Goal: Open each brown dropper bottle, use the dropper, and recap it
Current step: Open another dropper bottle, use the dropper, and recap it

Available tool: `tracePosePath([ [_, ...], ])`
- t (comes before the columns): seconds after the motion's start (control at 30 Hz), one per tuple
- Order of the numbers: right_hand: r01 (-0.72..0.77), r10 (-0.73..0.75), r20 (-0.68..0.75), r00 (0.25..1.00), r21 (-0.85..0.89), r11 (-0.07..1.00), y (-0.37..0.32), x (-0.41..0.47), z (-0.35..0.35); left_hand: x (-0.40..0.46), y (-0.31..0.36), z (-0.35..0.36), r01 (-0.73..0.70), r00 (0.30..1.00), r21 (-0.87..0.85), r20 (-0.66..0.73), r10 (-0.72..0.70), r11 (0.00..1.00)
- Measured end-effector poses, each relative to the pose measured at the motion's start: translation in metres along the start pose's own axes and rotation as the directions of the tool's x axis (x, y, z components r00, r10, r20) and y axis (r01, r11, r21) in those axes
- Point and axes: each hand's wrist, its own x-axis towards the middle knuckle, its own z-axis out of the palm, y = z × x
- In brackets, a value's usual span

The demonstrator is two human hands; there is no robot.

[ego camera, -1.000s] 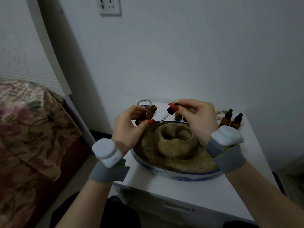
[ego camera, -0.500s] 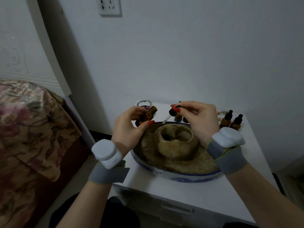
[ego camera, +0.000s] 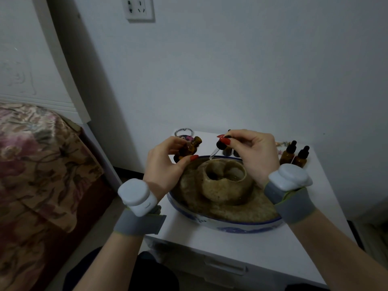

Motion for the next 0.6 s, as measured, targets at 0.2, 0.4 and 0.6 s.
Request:
tracePosePath([
  [0.2, 0.025, -0.024, -0.029, 0.999, 0.059, 0.998, -0.003, 0.001, -0.005, 0.000, 0.000, 0.001, 0.004, 1.000, -0.009, 0.006, -0.004, 1.000],
  [0.4, 0.087, -0.079, -0.076, 0.994, 0.111, 0.990, -0.014, 0.001, -0.014, 0.000, -0.001, 0.006, -0.008, 0.998, 0.008, 0.057, 0.007, 1.000],
  [0.6, 0.120, -0.101, -0.100, 0.990, 0.211, 0.970, -0.018, 0.003, -0.023, 0.003, 0.000, 0.013, -0.033, 0.995, 0.006, 0.090, 0.033, 0.999],
])
